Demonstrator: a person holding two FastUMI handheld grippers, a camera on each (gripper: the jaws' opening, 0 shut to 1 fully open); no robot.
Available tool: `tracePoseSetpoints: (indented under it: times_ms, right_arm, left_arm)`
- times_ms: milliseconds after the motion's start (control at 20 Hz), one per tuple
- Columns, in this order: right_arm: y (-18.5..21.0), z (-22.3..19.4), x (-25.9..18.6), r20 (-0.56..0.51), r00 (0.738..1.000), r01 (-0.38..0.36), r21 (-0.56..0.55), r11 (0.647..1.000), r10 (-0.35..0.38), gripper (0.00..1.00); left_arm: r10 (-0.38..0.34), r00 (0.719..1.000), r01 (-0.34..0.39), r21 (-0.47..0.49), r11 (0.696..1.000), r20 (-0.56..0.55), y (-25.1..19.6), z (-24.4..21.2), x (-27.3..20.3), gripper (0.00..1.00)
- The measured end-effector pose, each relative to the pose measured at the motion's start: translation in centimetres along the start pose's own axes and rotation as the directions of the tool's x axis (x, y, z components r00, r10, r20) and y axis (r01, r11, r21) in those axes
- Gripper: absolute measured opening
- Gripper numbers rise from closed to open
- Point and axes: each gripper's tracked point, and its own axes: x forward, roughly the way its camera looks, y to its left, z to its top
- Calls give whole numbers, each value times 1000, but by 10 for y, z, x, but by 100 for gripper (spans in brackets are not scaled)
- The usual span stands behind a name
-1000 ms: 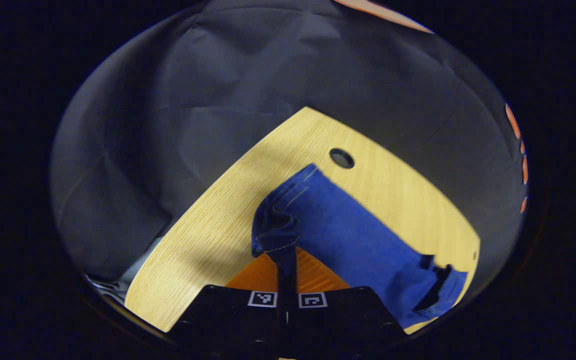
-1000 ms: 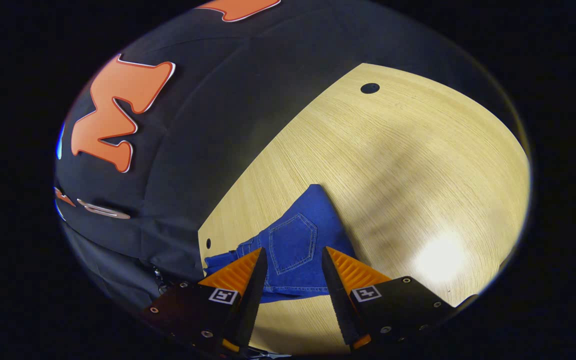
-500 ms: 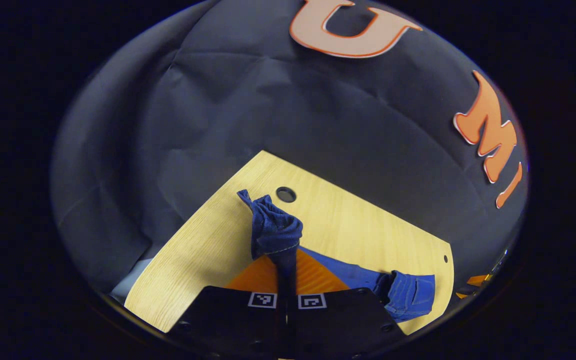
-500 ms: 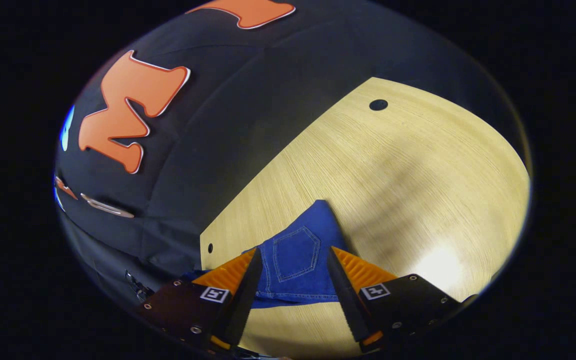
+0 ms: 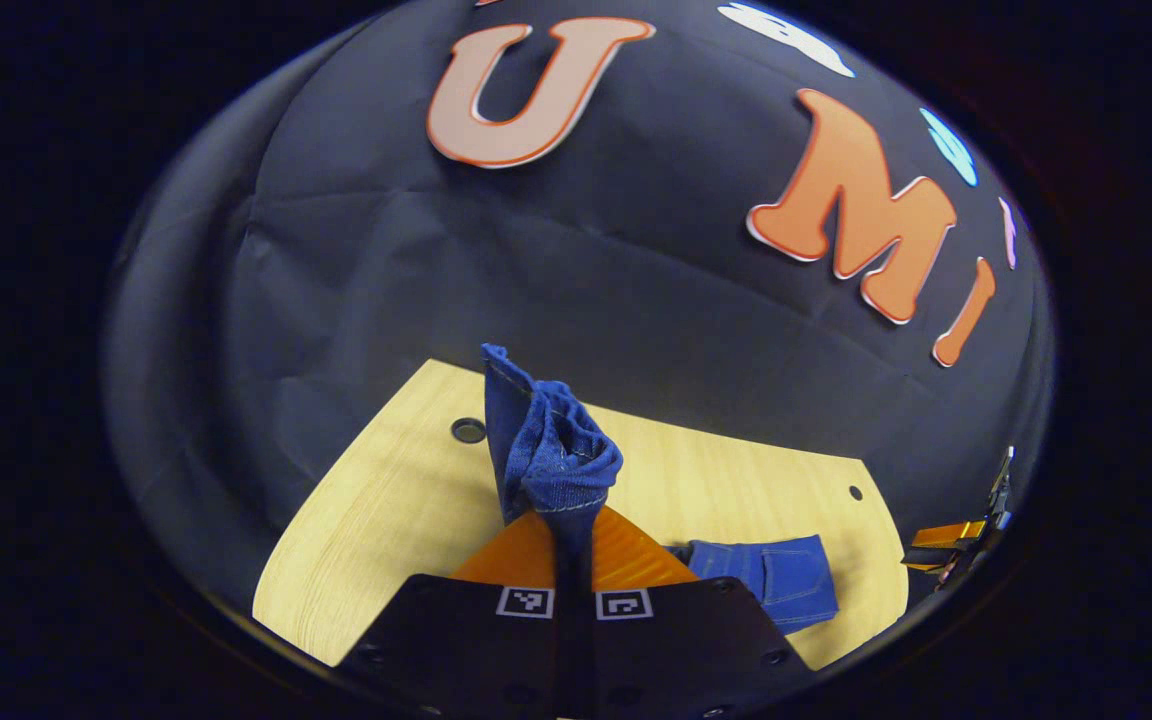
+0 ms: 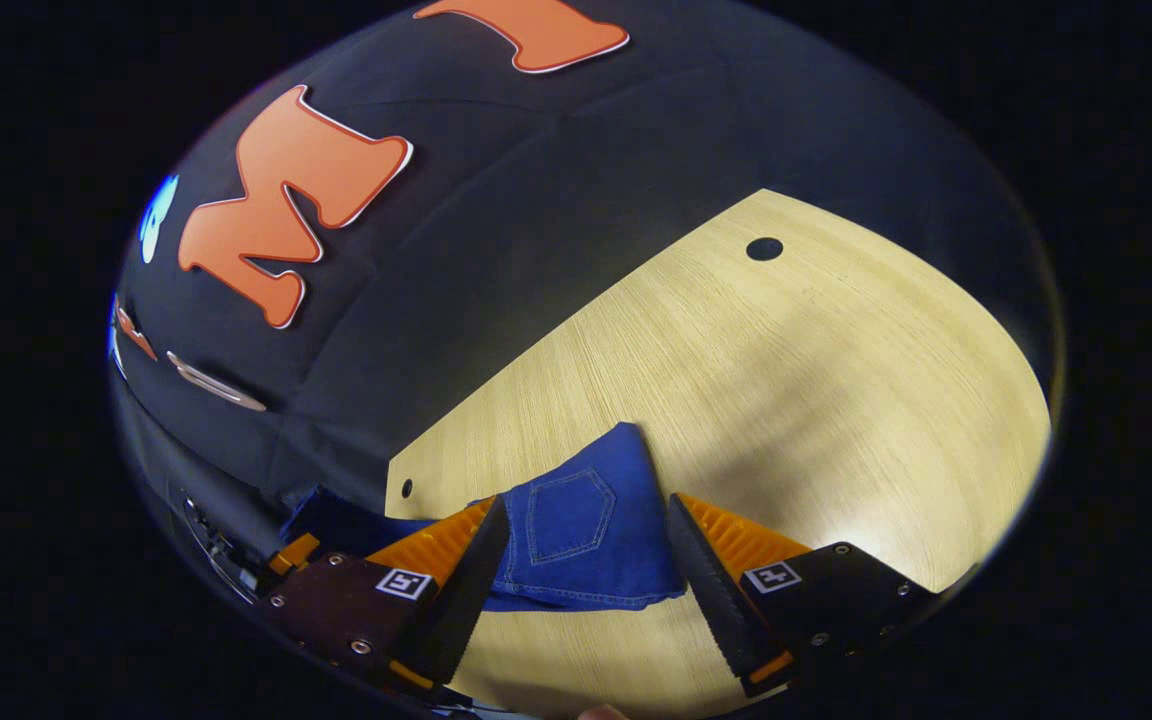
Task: Grasp the waist and the cuffs of the jeans and fold them to make the two legs overlap; first hold the waist and fold one-third of the jeans toward the cuffs, then hold the cuffs and fold the remaining one-third in the same direction to finish folding.
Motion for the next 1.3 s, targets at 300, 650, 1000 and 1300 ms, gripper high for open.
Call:
tracePoseSetpoints:
  times_ms: [300, 650, 1000, 1300]
  right_arm:
    - [-6, 13, -17, 54, 999, 10, -141, 990, -3, 98]
    - [-5, 21, -19, 66, 998, 0, -213, 977, 14, 98]
    - [-6, 35, -22, 109, 994, 21, -276, 961, 9, 98]
    - [-1, 45, -25, 143, 990, 30, -328, 944, 18, 98]
  left_arm:
    - [-119, 993, 119, 84, 989, -2, -113, 3, -4, 1]
    - [-184, 980, 195, 184, 963, -75, -218, -28, 13, 1]
    - [-167, 968, 228, 375, 899, -189, -292, -88, 15, 8]
    - [-276, 939, 334, 351, 875, -205, -306, -92, -12, 54]
